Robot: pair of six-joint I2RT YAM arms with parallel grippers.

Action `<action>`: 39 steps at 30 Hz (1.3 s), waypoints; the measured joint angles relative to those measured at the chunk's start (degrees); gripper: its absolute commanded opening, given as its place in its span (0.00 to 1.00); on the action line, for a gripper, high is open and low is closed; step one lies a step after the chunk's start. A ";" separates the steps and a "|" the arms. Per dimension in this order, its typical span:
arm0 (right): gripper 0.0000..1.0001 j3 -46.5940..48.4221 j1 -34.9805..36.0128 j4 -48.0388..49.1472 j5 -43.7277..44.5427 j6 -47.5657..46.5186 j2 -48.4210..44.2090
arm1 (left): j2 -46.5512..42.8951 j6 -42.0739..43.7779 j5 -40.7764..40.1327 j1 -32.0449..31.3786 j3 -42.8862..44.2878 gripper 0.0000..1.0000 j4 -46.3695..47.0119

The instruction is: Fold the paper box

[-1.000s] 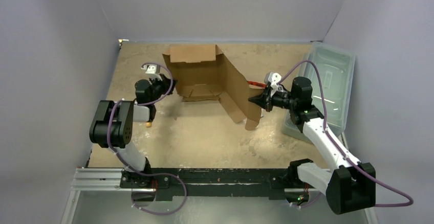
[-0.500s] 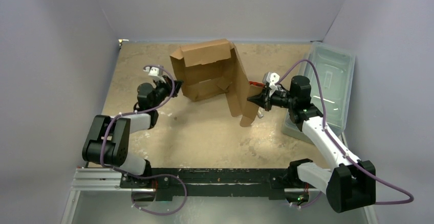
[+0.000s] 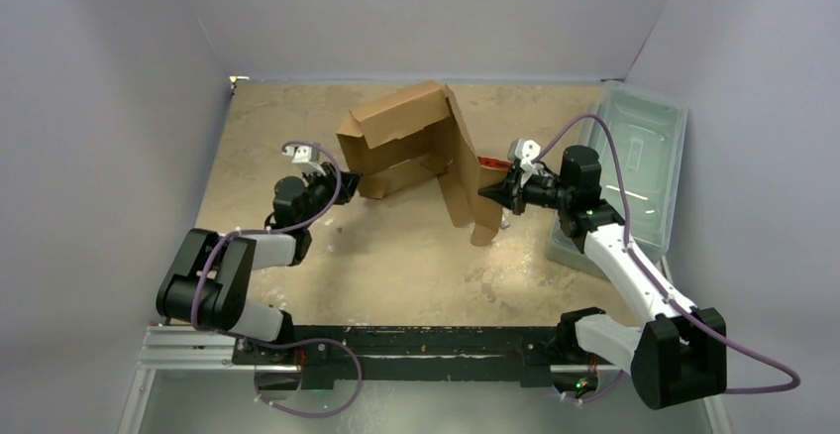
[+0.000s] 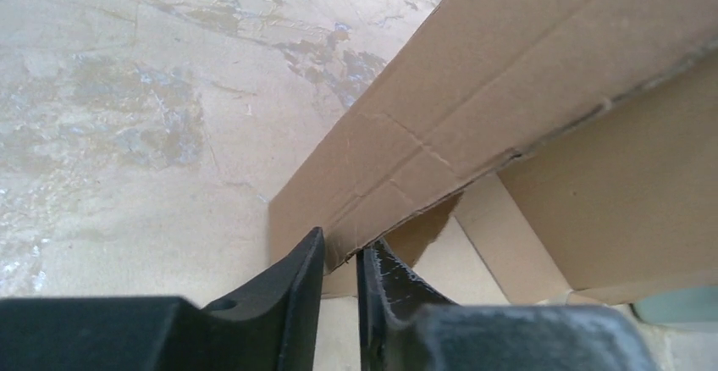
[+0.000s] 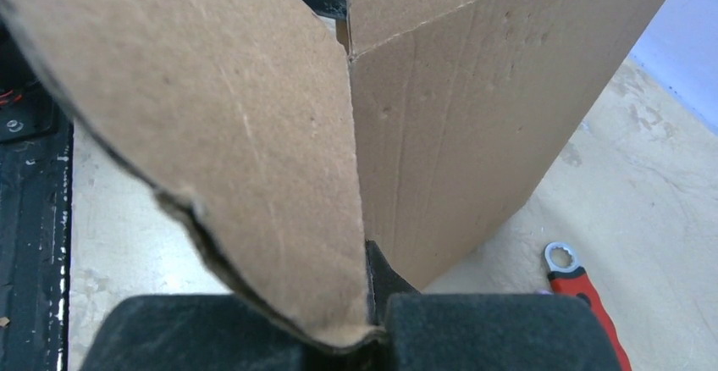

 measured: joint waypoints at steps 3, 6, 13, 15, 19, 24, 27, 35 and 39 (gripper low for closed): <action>0.00 0.00 -0.02 0.02 0.42 0.02 0.04 | -2.97 -0.57 -0.09 -0.20 0.04 0.41 -3.08; 0.00 0.00 -0.15 0.02 1.03 0.17 0.04 | -8.41 -0.61 -0.33 -0.26 0.17 0.48 -8.24; 0.00 0.00 -0.59 -0.20 3.50 0.68 0.28 | -20.02 -0.07 -1.16 -0.24 1.60 0.56 -20.63; 0.00 0.00 -0.87 -0.20 3.63 0.79 0.31 | -22.91 -0.02 -1.36 -0.15 1.97 0.56 -24.81; 0.00 0.00 -1.31 -0.20 3.67 1.01 0.31 | -29.11 1.46 -1.68 0.98 3.48 0.62 -34.56; 0.00 0.00 -1.75 -0.20 3.65 1.07 0.31 | -38.05 7.63 -2.71 3.54 10.01 0.76 -47.67; 0.00 0.00 -1.75 -0.22 3.63 1.07 0.31 | -38.49 12.17 -2.78 5.05 17.97 0.76 -53.75; 0.00 0.00 -1.75 -0.22 3.43 1.09 0.31 | -25.31 17.22 -1.33 10.34 32.33 0.59 -57.20; 0.00 0.00 -1.75 -0.22 3.41 1.07 0.31 | -18.99 13.94 3.02 15.52 27.63 0.59 -51.87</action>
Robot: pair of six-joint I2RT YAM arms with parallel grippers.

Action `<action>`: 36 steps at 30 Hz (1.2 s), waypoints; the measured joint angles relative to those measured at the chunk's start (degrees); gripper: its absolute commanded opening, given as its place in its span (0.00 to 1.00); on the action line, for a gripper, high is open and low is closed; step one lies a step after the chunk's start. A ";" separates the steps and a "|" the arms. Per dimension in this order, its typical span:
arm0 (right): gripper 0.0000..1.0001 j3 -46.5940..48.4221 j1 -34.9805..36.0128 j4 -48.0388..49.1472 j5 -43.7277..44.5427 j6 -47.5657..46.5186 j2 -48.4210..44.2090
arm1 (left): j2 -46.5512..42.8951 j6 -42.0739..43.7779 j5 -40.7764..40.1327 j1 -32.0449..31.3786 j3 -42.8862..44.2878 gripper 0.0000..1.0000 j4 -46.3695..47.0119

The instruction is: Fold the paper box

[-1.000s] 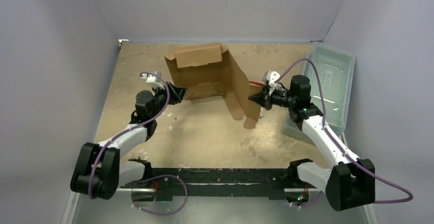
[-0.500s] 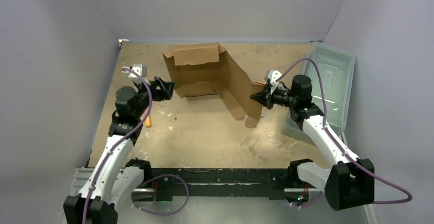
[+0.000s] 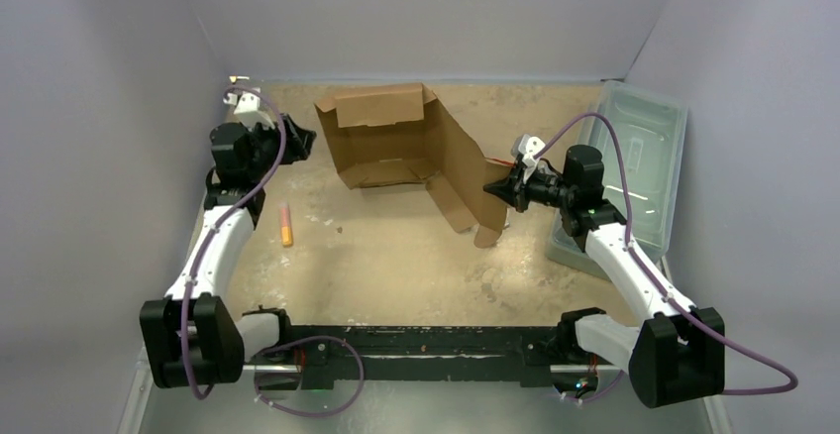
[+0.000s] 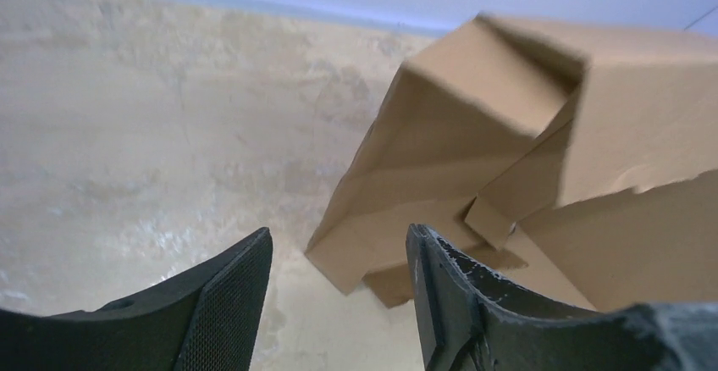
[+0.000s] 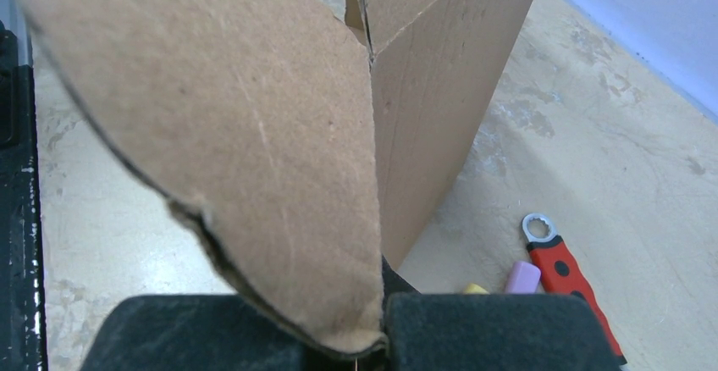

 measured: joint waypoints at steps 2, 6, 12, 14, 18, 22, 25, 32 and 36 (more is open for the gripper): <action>0.00 0.00 0.00 0.00 0.00 0.02 0.00 | 1.64 -1.09 2.12 0.90 -3.52 0.59 4.09; 0.00 0.00 0.00 0.00 -0.09 0.07 0.00 | 3.93 -1.64 6.03 1.07 -9.14 0.58 13.62; 0.00 0.00 0.00 0.00 -0.24 0.37 0.00 | 11.28 -2.54 9.09 1.07 -10.03 0.56 26.77; 0.00 0.00 0.00 0.00 -0.24 0.44 0.00 | 14.47 -3.32 9.38 1.07 -9.88 0.55 30.23; 0.00 0.00 0.00 0.00 -0.24 0.46 0.00 | 19.06 -5.18 9.94 1.07 -9.62 0.52 35.28; 0.00 0.00 0.00 0.00 -0.24 0.46 0.00 | 21.81 -7.19 12.46 1.07 -9.46 0.47 41.51; 0.00 0.00 0.00 0.00 -0.24 0.48 0.02 | 23.58 -9.20 14.19 1.07 -9.09 0.38 46.25; 0.00 0.00 0.00 0.02 -0.28 0.92 0.02 | 27.58 -14.25 18.32 1.07 -6.86 0.00 54.18; 0.00 0.22 0.02 0.17 -1.14 2.10 0.00 | 24.96 -15.69 18.95 0.92 -9.44 0.00 56.39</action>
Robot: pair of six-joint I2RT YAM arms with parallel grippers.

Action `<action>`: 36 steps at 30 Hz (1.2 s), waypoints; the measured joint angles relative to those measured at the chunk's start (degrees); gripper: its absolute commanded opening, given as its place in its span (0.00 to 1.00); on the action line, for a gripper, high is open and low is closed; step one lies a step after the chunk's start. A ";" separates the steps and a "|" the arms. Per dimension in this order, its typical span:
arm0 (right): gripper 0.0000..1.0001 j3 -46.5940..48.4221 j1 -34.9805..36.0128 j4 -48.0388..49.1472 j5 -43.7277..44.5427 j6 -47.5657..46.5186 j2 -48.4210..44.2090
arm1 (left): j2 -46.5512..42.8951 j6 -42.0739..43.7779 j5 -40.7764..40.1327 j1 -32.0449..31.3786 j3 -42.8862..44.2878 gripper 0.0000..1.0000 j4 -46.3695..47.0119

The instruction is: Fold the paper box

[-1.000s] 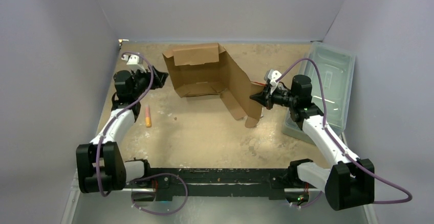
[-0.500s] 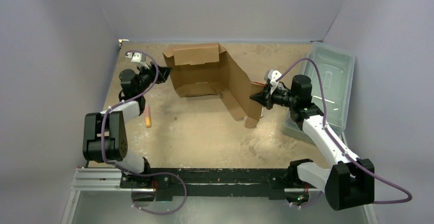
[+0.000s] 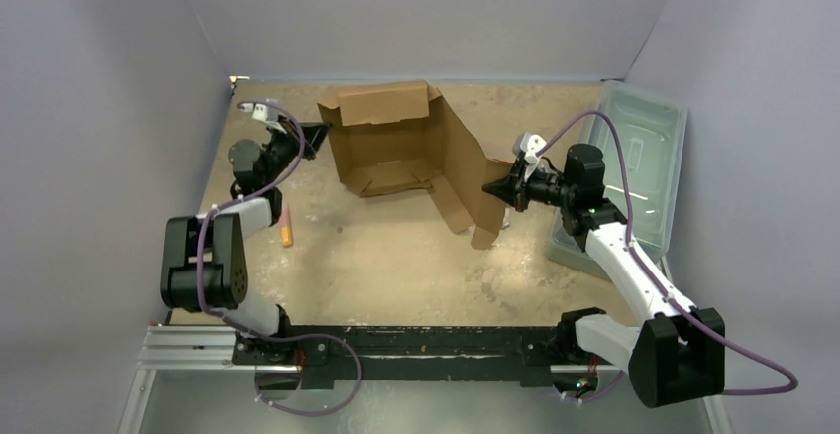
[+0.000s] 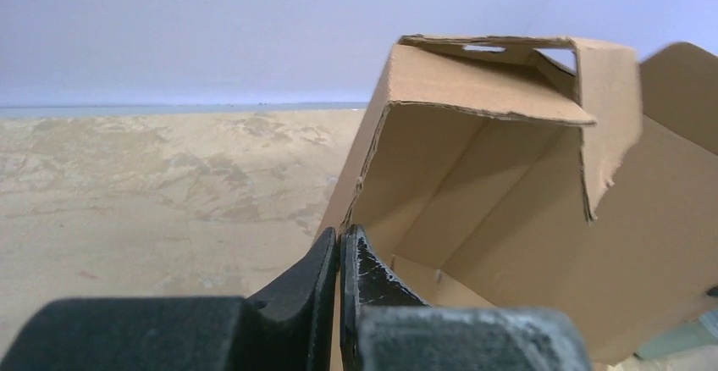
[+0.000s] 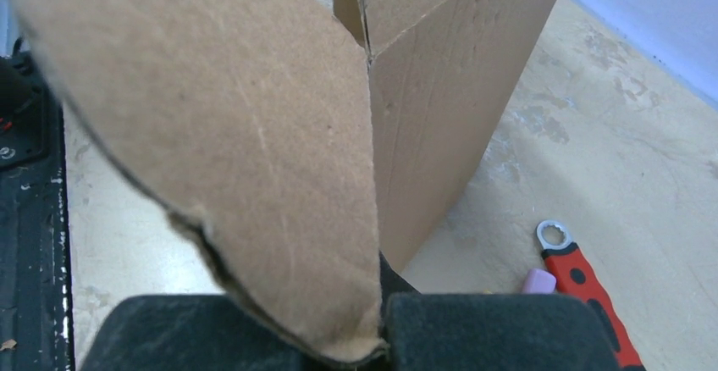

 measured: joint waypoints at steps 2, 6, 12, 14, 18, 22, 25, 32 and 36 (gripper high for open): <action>0.00 0.55 0.09 0.04 -0.59 0.87 -0.04 | -4.48 0.37 -0.87 -0.76 -2.62 0.00 -1.38; 0.00 1.51 1.14 0.07 -2.12 1.92 -1.11 | -15.80 4.63 -5.38 -6.25 -5.25 0.00 -8.22; 0.00 1.73 3.08 -1.09 -9.07 1.27 -5.44 | -29.22 10.27 -16.55 -13.94 -8.66 0.00 -17.46; 0.00 1.66 3.17 -1.97 -10.67 1.16 -6.69 | -30.93 11.13 -20.55 -13.75 -10.05 0.00 -19.69; 0.00 1.27 3.17 -2.80 -11.76 1.31 -8.44 | -30.95 12.98 -26.36 -13.73 -10.73 0.00 -24.76; 0.00 1.16 2.97 -2.62 -5.88 1.75 -7.52 | -30.95 15.34 -30.73 -13.73 -10.73 0.00 -28.35; 0.00 1.16 2.38 -2.64 -2.56 1.46 -4.70 | -30.95 17.22 -32.50 -13.73 -10.73 0.00 -30.86; 0.00 1.09 3.23 -2.73 -3.67 0.66 -2.27 | -30.64 17.84 -31.30 -15.08 -10.73 0.00 -31.04; 0.00 0.85 4.02 -2.75 -8.09 -0.09 -2.60 | -30.36 17.68 -32.13 -18.69 -10.73 0.00 -30.12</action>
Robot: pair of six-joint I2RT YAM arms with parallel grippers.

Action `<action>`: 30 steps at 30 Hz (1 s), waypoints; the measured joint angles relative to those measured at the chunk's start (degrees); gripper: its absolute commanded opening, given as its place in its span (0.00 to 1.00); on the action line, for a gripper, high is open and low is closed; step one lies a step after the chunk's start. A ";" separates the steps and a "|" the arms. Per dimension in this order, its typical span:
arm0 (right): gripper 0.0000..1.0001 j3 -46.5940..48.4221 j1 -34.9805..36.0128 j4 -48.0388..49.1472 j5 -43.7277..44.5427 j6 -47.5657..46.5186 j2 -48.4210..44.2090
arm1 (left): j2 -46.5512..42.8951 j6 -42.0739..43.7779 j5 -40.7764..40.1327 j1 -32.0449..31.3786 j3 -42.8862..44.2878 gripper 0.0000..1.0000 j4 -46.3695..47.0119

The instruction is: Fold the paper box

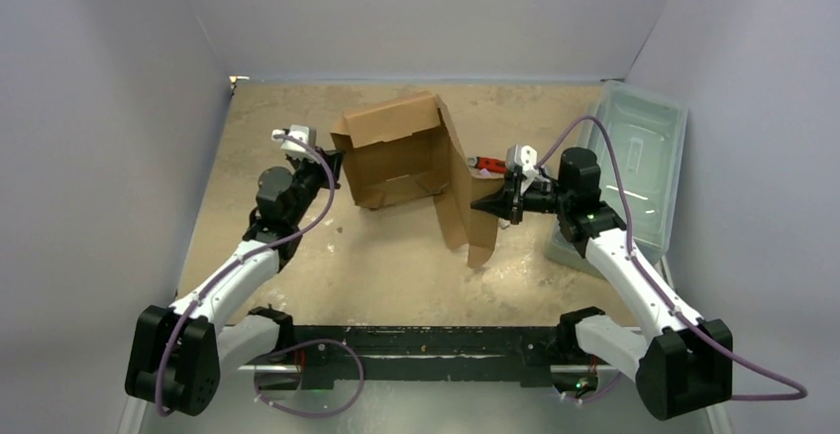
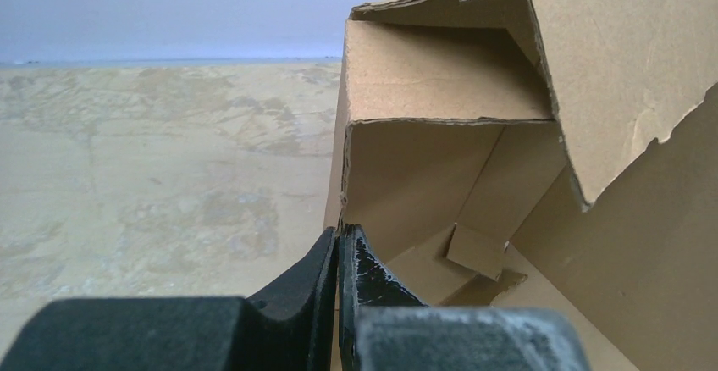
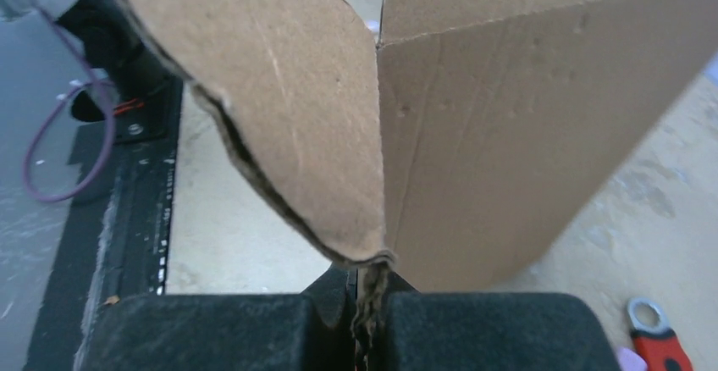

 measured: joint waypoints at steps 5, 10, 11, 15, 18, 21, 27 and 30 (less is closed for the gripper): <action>0.00 -0.55 0.87 -0.42 -4.96 -0.57 -2.51 | 0.11 -0.61 -3.74 -3.30 1.25 0.00 -2.32; 0.00 -0.55 1.05 -2.23 -3.78 -2.10 -3.02 | -0.72 -4.63 -10.51 -3.45 2.97 0.00 -5.92; 0.00 -0.55 1.05 -2.60 -2.75 -2.36 -2.99 | -0.79 -4.96 -11.19 -3.45 3.39 0.00 -6.64; 0.00 -0.52 0.83 -2.49 4.48 -2.69 -2.69 | -1.11 -4.46 -12.26 -3.45 3.93 0.00 -7.76; 0.00 -0.42 0.04 -2.45 9.97 -2.71 -1.51 | -2.21 -2.86 -13.46 -3.45 3.61 0.00 -8.20; 0.00 0.35 -0.52 -3.63 11.50 -3.65 0.04 | -4.44 -1.55 -15.78 -3.45 1.75 0.00 -7.82; 0.00 2.14 -0.59 -10.69 1.42 -10.27 0.37 | -8.87 1.01 -19.23 -3.56 -4.90 0.00 -5.14; 0.00 2.29 -0.59 -14.36 -4.81 -13.20 -0.44 | -11.04 2.56 -19.28 -3.56 -6.88 0.00 -3.43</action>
